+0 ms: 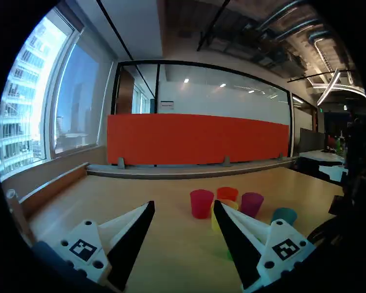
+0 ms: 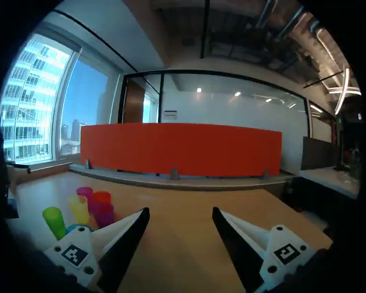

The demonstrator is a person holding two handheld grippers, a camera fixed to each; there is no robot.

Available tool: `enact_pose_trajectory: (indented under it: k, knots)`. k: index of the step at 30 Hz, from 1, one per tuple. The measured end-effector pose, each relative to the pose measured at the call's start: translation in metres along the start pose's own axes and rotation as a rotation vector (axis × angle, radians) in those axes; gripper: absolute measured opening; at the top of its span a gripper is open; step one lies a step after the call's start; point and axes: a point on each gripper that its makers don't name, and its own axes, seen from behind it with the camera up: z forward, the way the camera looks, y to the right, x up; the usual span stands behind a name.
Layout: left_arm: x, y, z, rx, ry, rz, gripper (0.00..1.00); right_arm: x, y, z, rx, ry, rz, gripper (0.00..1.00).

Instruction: Pour water

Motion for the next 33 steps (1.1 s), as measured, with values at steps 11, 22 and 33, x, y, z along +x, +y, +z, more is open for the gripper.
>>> enact_pose_trajectory:
  k: [11, 22, 33]
  knots:
    - [0.021, -0.002, -0.001, 0.046, 0.068, 0.017, 0.89, 0.008, 0.011, -0.007, -0.092, 0.057, 0.014, 0.99]
    - [0.022, -0.005, 0.005, 0.092, 0.090, 0.026, 0.89, 0.010, 0.023, -0.012, -0.138, 0.064, 0.030, 0.99]
    - [0.010, -0.008, 0.011, 0.120, 0.106, 0.050, 0.90, 0.007, 0.032, -0.017, -0.172, 0.052, 0.036, 0.99]
